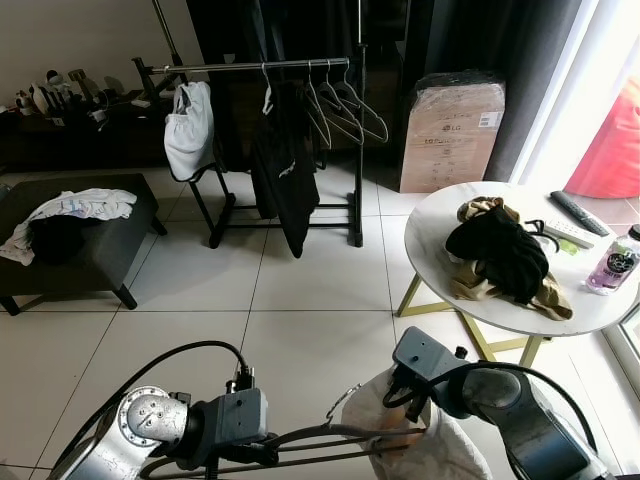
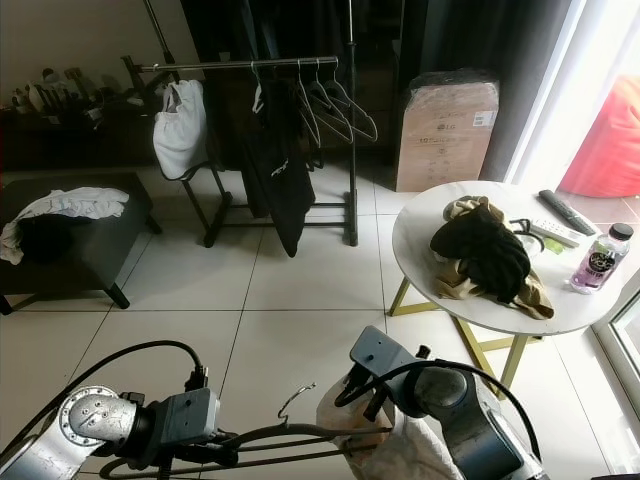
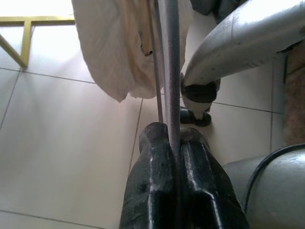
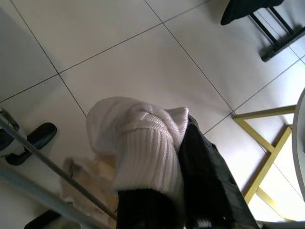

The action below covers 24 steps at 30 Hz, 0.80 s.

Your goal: Hang hanger

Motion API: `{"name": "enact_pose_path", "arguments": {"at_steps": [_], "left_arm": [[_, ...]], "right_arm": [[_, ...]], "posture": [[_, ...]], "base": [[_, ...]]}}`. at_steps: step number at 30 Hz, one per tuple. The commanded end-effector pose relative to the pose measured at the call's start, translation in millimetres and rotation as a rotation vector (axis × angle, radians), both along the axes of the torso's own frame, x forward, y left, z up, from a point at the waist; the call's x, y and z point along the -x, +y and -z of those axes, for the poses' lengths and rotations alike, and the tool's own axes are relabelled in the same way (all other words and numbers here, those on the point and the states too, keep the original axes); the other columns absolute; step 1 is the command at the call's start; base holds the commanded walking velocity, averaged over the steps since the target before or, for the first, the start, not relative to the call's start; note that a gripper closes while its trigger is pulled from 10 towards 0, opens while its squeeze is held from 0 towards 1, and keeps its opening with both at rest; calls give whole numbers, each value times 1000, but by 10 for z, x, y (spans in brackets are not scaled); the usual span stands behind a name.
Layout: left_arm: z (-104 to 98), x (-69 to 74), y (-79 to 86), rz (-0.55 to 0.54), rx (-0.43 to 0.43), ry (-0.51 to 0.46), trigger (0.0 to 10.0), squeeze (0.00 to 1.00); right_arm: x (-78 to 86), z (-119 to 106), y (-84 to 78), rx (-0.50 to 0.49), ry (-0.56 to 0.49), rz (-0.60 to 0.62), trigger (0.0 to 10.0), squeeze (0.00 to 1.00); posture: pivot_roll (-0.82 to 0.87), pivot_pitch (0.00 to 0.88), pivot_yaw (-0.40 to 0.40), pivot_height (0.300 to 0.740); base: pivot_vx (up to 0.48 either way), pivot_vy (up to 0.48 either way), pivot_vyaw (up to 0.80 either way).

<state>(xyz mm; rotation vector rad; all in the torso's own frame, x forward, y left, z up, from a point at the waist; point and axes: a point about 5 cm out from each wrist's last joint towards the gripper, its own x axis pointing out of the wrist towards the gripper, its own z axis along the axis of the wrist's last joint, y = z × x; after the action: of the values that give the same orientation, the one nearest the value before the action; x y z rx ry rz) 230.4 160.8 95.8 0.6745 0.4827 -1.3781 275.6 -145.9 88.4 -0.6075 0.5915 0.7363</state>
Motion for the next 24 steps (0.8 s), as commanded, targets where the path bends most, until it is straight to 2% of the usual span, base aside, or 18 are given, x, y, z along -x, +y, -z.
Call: {"name": "enact_pose_path", "arguments": {"at_steps": [1,10,15,19,24], "left_arm": [[-68,14,17,9,21,6,10000,0],[-150,43,-23,70,37,25,10000,0],[-162,35,-88,69,72,14,10000,0],[-183,88,-91,80,78,51,10000,0],[-261,94,-52,98,46,52,10000,0]], "right_arm": [[-37,-87,75,-11,-37,-52,10000,0],[-38,-227,104,-41,-74,-197,10000,0],[-11,-249,127,-48,-56,-241,10000,0],[46,-206,111,-59,-29,-275,10000,0],[-31,-101,-6,18,-42,-206,10000,0]], "posture": [[-75,79,60,740],[-73,83,64,740],[-74,86,65,740],[-72,92,66,740],[-65,93,68,740]], "base": [[0,0,0],[0,0,0],[0,0,0],[0,0,0],[0,0,0]]}}
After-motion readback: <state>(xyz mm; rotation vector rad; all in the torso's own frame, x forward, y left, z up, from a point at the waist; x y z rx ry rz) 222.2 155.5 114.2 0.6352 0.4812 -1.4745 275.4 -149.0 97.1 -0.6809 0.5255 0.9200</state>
